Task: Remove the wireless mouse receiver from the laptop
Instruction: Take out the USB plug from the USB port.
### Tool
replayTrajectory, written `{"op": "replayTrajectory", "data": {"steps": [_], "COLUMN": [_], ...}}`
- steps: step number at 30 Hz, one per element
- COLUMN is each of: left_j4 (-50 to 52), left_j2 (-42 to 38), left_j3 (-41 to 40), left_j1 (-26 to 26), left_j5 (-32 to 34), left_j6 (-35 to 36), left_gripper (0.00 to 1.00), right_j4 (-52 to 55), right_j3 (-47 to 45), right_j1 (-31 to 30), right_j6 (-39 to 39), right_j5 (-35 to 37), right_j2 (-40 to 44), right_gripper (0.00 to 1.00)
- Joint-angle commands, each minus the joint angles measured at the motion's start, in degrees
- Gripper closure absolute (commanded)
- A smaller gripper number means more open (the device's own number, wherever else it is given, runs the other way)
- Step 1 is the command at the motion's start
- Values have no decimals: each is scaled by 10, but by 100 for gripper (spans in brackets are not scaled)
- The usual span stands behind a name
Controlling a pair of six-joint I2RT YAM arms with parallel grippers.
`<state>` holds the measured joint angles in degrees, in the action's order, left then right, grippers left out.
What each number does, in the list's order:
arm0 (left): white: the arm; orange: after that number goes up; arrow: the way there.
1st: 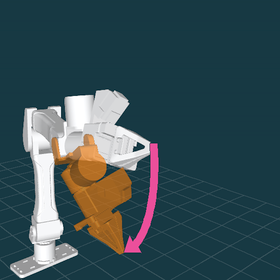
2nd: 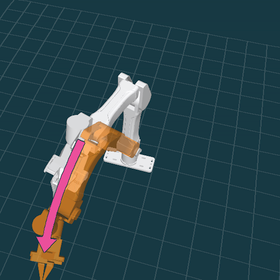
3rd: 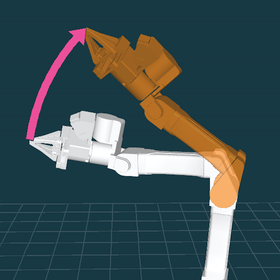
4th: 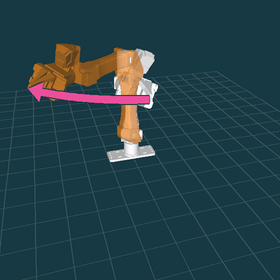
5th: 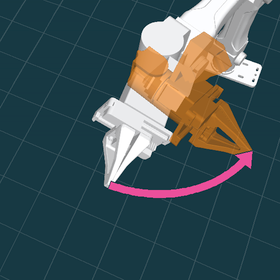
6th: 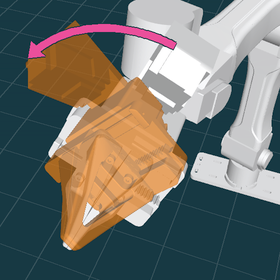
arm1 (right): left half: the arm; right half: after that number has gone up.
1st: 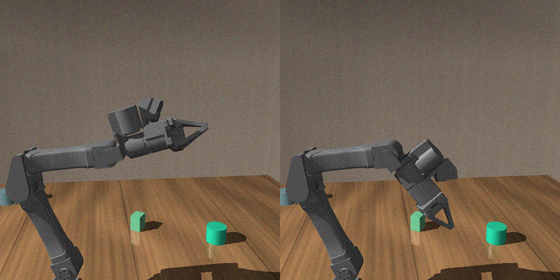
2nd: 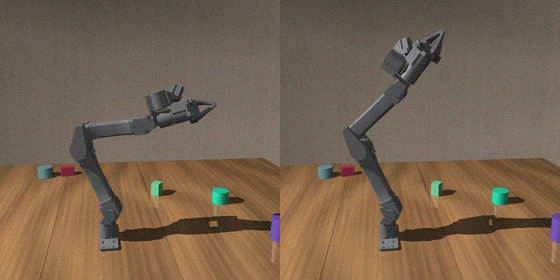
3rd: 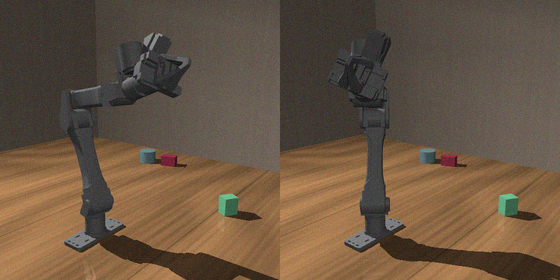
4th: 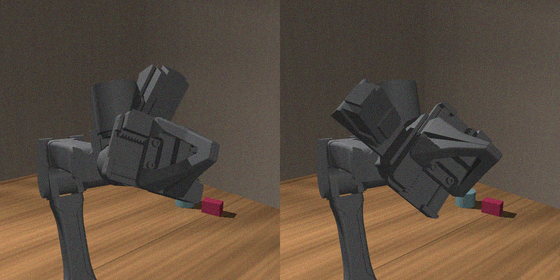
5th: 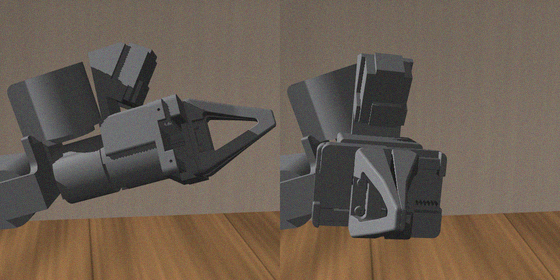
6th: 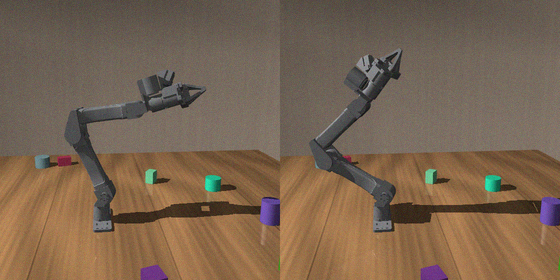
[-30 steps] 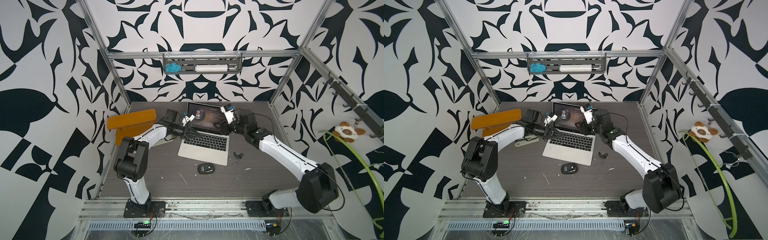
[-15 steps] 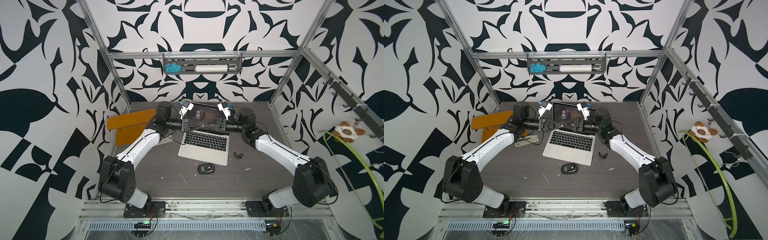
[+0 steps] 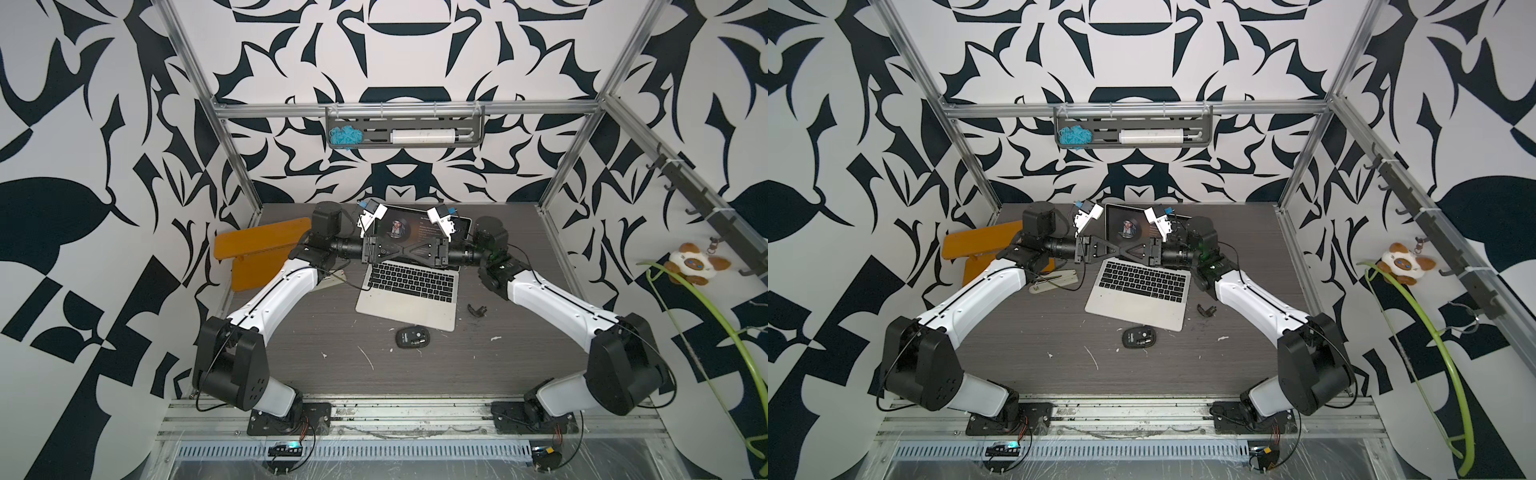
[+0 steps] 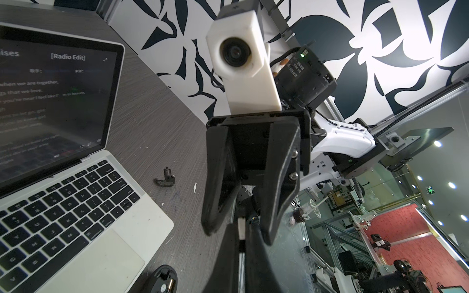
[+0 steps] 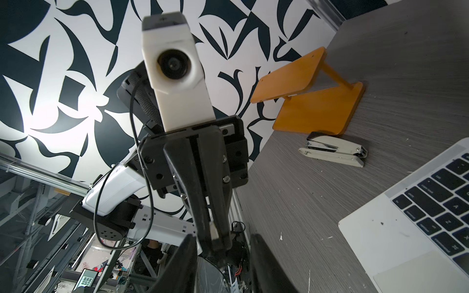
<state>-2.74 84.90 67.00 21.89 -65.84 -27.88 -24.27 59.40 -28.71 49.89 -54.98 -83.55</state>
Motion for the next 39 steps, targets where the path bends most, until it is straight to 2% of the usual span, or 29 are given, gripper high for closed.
{"op": "replayTrajectory", "data": {"steps": [1, 4, 9, 26, 33, 39], "left_j4": [7, 17, 22, 27, 28, 30], "left_j2": [-16, -18, -17, -17, -14, -12], "left_j3": [-12, -13, -8, 0, 6, 6], "left_j1": [2, 2, 2, 2, 1, 2], "left_j5": [-16, -18, -18, -21, -21, -21], "left_j6": [8, 17, 21, 23, 24, 26], "left_gripper": [100, 100, 100, 100, 100, 100], "right_j4": [-42, -40, -45, -60, -63, -66], "right_j3": [4, 8, 12, -8, -14, -17], "right_j1": [-2, -1, -2, -2, -2, -2], "right_j6": [6, 7, 18, 28, 28, 28], "right_j5": [-11, -13, -25, -56, -59, -63], "right_j2": [26, 25, 17, 15, 14, 11], "right_gripper": [58, 59, 71, 70, 77, 78]}}
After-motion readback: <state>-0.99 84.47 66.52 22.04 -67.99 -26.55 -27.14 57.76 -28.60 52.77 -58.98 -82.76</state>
